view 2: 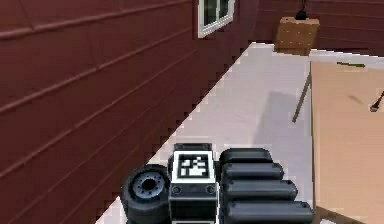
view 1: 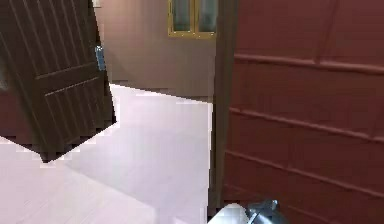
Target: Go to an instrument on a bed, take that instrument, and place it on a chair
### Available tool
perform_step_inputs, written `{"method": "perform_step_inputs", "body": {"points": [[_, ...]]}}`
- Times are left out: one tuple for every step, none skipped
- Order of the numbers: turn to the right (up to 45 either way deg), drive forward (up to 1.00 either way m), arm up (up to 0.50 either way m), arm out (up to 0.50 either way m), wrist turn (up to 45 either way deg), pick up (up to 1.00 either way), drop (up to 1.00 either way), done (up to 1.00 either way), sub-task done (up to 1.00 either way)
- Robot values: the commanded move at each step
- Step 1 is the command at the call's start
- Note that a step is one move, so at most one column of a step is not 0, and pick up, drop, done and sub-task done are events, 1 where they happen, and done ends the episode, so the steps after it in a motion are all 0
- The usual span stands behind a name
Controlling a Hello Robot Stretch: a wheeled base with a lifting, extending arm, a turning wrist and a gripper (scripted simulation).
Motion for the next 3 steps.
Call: {"method": "perform_step_inputs", "body": {"points": [[-45.0, 0.00, 0.00, 0.00, 0.0, 0.00, 0.00, 0.00, 0.00], [-30.0, 0.00, 0.00, 0.00, 0.0, 0.00, 0.00, 0.00, 0.00], [45.0, 0.00, 0.00, 0.00, 0.0, 0.00, 0.00, 0.00, 0.00]]}}
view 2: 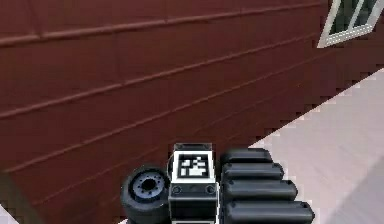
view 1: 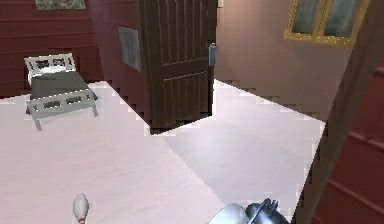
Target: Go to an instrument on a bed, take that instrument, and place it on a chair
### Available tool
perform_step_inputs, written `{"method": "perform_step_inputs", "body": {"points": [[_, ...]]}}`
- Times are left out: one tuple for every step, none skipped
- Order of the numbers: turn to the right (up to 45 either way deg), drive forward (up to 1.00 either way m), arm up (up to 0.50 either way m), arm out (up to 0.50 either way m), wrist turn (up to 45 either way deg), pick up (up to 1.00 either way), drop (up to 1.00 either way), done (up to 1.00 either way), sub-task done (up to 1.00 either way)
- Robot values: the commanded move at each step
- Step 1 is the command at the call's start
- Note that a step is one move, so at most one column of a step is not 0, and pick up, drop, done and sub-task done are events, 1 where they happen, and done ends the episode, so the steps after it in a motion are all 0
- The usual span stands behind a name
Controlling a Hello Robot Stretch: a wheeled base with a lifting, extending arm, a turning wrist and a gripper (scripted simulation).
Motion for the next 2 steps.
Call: {"method": "perform_step_inputs", "body": {"points": [[45.0, 0.00, 0.00, 0.00, 0.0, 0.00, 0.00, 0.00, 0.00], [45.0, 0.00, 0.00, 0.00, 0.0, 0.00, 0.00, 0.00, 0.00]]}}
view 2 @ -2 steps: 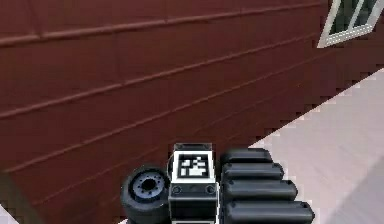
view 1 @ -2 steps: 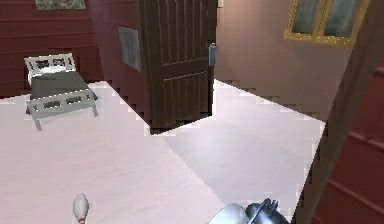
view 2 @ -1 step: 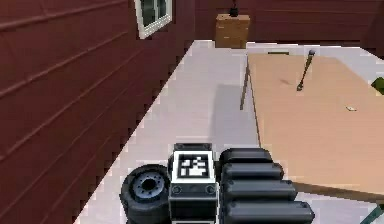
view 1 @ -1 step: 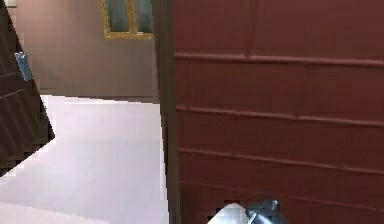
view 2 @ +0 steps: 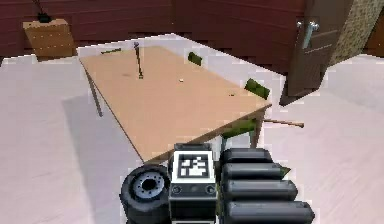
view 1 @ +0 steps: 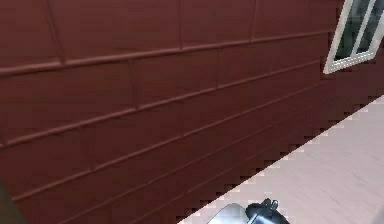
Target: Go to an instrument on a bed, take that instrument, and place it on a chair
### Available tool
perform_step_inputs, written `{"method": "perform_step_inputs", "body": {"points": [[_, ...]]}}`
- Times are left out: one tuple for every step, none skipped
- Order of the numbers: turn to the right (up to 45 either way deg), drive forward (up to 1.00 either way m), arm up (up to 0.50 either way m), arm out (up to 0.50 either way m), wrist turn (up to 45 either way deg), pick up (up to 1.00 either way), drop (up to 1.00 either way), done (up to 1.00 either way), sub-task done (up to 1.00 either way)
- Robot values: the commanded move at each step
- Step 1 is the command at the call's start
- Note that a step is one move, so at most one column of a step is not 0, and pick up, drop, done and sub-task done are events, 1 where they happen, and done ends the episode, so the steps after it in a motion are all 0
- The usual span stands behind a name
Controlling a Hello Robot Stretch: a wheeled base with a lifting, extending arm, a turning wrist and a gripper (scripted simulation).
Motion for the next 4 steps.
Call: {"method": "perform_step_inputs", "body": {"points": [[27.0, 0.00, 0.00, 0.00, 0.0, 0.00, 0.00, 0.00, 0.00], [0.0, 0.00, 0.00, 0.48, 0.0, 0.00, 0.00, 0.00, 0.00], [0.0, 0.00, 0.00, 0.00, 45.0, 0.00, 0.00, 0.00, 0.00], [0.0, 0.00, 0.00, 0.00, 45.0, 0.00, 0.00, 0.00, 0.00]]}}
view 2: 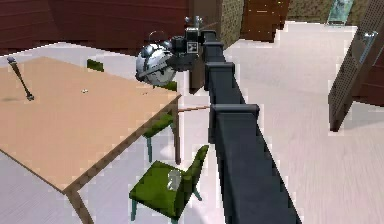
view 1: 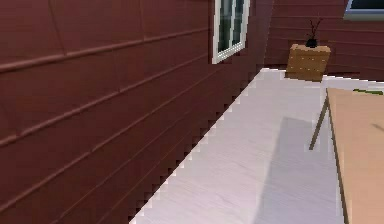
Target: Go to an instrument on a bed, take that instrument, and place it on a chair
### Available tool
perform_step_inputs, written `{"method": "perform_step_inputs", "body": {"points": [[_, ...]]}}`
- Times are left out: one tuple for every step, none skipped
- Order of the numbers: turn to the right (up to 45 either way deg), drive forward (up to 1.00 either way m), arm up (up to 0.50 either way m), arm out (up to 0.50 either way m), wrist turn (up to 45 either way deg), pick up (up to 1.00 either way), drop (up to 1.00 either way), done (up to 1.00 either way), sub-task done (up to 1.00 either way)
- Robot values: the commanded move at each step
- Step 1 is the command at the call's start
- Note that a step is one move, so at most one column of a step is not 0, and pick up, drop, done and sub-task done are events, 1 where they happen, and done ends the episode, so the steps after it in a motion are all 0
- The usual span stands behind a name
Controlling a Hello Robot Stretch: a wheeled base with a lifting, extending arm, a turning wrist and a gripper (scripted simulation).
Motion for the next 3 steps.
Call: {"method": "perform_step_inputs", "body": {"points": [[0.0, 0.00, 0.00, 0.00, 6.0, 0.00, 0.00, 0.00, 0.00], [0.0, 0.00, -0.46, 0.00, 0.0, 0.00, 0.00, 0.00, 0.00], [0.0, 0.00, -0.32, 0.00, 0.0, 0.00, 0.00, 0.00, 0.00]]}}
